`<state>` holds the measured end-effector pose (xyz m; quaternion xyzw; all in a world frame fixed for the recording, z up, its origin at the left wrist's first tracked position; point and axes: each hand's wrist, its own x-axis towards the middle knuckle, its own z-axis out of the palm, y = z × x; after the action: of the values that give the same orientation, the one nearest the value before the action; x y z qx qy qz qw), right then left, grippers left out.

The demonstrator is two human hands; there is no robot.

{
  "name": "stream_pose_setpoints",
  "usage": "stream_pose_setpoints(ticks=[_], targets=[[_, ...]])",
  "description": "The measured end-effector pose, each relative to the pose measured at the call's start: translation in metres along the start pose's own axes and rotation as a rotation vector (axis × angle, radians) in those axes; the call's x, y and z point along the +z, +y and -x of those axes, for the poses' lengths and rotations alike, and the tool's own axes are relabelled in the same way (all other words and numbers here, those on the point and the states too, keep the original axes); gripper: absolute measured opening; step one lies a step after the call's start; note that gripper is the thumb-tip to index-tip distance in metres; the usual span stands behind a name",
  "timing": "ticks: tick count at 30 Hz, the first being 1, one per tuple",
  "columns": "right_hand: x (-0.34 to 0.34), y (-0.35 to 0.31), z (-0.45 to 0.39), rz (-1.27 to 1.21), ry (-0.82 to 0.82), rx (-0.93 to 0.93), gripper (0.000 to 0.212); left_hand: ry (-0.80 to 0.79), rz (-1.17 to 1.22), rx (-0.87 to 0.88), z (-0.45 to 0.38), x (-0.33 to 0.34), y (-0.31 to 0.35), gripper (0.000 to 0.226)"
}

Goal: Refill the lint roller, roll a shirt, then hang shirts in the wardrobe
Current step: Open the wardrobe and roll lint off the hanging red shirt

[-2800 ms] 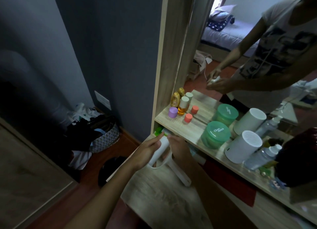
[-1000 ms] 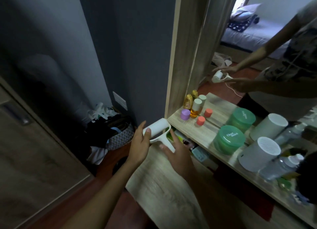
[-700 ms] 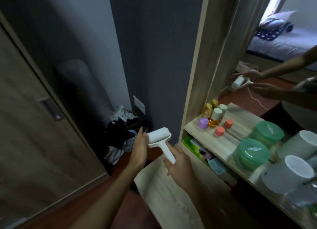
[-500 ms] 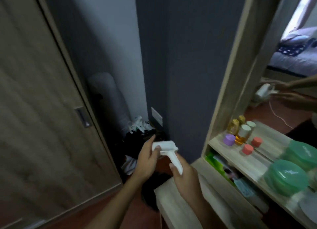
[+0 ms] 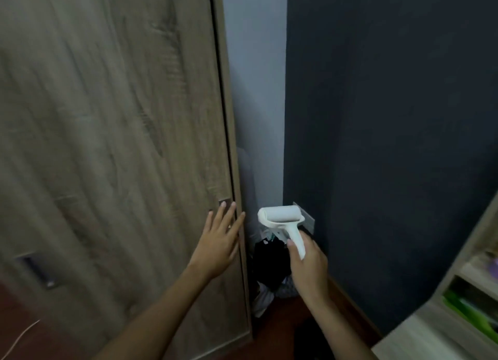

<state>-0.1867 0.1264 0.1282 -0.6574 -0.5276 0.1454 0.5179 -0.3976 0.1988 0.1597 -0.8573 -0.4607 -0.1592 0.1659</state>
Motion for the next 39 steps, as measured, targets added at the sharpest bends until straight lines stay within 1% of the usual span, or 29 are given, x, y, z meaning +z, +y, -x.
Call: stream_pose_setpoints(ticks=[6,9,11,13,16,19,21,23,26,27,31,35,39], targets=[[0.051,-0.031,-0.014,0.047,-0.051,0.031,0.036,-0.157,-0.180,0.052,-0.009,0.003,-0.081,0.063],[0.066,-0.033,-0.026,0.095,-0.057,0.047,0.037,-0.224,-0.256,0.090,-0.029,0.014,-0.105,0.075],[0.076,-0.028,-0.032,0.120,-0.087,0.075,0.037,-0.290,-0.336,0.160,-0.040,0.024,-0.113,0.070],[0.086,-0.017,-0.036,0.135,-0.127,0.101,0.034,-0.335,-0.402,0.255,-0.048,0.042,-0.119,0.058],[0.102,0.005,-0.042,0.162,-0.163,0.120,0.027,-0.365,-0.426,0.335,-0.058,0.071,-0.120,0.062],[0.120,0.022,-0.048,0.140,-0.169,0.156,0.027,-0.401,-0.433,0.396,-0.064,0.096,-0.127,0.067],[0.133,0.032,-0.050,0.116,-0.184,0.178,0.026,-0.416,-0.461,0.388,-0.069,0.103,-0.133,0.070],[0.144,0.039,-0.053,0.080,-0.209,0.218,0.026,-0.365,-0.515,0.379,-0.070,0.114,-0.142,0.068],[0.158,0.044,-0.054,0.055,-0.245,0.237,0.028,-0.438,-0.619,0.353,-0.071,0.123,-0.144,0.069],[0.161,0.045,-0.054,0.057,-0.249,0.228,0.029,-0.430,-0.631,0.348,-0.071,0.125,-0.143,0.070],[0.169,0.045,-0.056,0.071,-0.250,0.220,0.031,-0.355,-0.632,0.282,-0.065,0.132,-0.146,0.074],[0.175,0.041,-0.058,0.103,-0.267,0.197,0.030,-0.394,-0.658,0.231,-0.059,0.137,-0.143,0.081],[0.182,0.039,-0.051,0.127,-0.287,0.165,0.020,-0.425,-0.642,0.175,-0.044,0.134,-0.150,0.087]])
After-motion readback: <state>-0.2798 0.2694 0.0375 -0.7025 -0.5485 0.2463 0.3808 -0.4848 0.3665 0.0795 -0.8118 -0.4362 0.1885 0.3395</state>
